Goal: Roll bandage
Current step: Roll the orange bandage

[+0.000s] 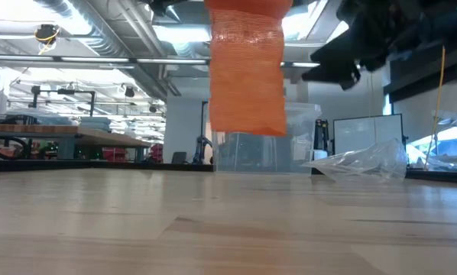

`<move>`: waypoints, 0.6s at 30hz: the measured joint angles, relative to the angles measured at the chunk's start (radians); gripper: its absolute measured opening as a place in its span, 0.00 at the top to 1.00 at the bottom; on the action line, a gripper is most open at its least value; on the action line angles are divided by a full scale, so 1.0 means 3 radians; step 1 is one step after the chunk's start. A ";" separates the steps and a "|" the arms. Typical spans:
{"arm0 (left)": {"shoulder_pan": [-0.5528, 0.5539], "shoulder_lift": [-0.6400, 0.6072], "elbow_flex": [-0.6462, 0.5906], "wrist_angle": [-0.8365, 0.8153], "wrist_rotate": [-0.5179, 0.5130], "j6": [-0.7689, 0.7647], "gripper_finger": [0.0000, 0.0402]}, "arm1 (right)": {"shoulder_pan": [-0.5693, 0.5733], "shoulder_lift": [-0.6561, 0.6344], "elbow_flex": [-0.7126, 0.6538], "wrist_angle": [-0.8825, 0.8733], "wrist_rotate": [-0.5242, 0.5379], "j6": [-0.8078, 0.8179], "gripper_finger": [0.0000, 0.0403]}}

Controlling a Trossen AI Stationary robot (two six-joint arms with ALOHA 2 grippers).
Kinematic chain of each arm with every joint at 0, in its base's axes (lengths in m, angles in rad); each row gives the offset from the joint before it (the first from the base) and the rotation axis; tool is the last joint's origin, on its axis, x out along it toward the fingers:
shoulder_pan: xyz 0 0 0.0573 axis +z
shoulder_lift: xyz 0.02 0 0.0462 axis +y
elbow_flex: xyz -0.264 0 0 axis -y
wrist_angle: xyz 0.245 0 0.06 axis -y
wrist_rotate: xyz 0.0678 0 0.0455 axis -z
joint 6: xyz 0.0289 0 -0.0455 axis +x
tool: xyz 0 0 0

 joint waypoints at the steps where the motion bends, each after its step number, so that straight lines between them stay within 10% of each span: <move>1: 0.0003 0.0007 0.0000 0.0008 0.0004 -0.0018 0.98 | -0.0001 0.0028 -0.0064 0.0155 0.0028 0.0054 0.34; 18: 0.0005 0.0015 -0.0001 0.0106 0.0022 -0.0165 0.99 | 0.0041 0.1378 0.0077 0.2349 -0.0054 -0.1015 0.50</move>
